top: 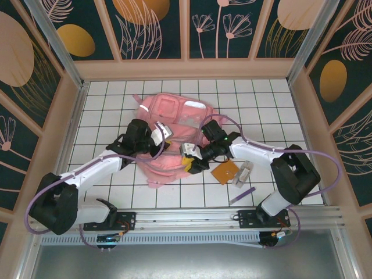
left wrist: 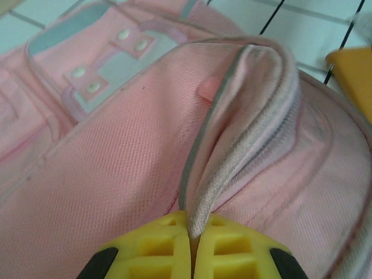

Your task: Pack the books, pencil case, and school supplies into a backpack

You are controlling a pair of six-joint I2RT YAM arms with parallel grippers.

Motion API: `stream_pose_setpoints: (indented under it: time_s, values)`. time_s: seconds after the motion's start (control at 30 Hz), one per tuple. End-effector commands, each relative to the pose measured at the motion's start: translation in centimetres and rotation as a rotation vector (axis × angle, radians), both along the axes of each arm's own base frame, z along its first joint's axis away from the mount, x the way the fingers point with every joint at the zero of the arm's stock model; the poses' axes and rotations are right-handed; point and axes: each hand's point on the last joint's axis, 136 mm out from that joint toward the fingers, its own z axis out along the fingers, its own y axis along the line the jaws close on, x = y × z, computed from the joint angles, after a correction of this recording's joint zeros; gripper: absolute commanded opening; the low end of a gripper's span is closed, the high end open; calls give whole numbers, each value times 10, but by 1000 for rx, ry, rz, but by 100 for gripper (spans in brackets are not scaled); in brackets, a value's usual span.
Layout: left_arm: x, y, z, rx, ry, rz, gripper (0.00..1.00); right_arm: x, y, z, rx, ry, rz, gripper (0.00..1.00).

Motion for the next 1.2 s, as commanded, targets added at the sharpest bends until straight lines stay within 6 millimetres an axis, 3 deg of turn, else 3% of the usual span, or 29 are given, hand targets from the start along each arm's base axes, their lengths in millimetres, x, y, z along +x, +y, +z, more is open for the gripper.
stream_pose_setpoints:
  time_s: [0.0, 0.13, 0.33, 0.53, 0.6, 0.73, 0.83, 0.97, 1.17]
  values:
    - [7, -24, 51, -152, -142, -71, 0, -22, -8, 28, 109, -36, 132, 34]
    - [3, -20, 43, -139, -140, -82, 0, -9, -21, 29, 120, -174, 119, 34]
    - [-4, -19, 31, -118, -119, -110, 0, 44, -29, 29, 115, -538, -74, 36]
    - [-3, -21, 29, -139, -106, -102, 0, 72, -46, 41, 147, -624, -237, 40]
    - [0, -23, 33, -152, -101, -96, 0, 83, -51, 48, 183, -603, -362, 46]
    - [9, -25, 41, -173, -87, -60, 0, 69, -47, 56, 272, -335, -457, 49]
    - [9, -30, 49, -216, -72, -65, 0, 51, -44, 42, 272, -238, -501, 52]
    - [11, -34, 57, -265, -59, -57, 0, 65, -53, 26, 219, -159, -621, 49]
    - [19, -32, 69, -306, -79, -4, 0, 56, -49, 18, 209, -36, -596, 47]
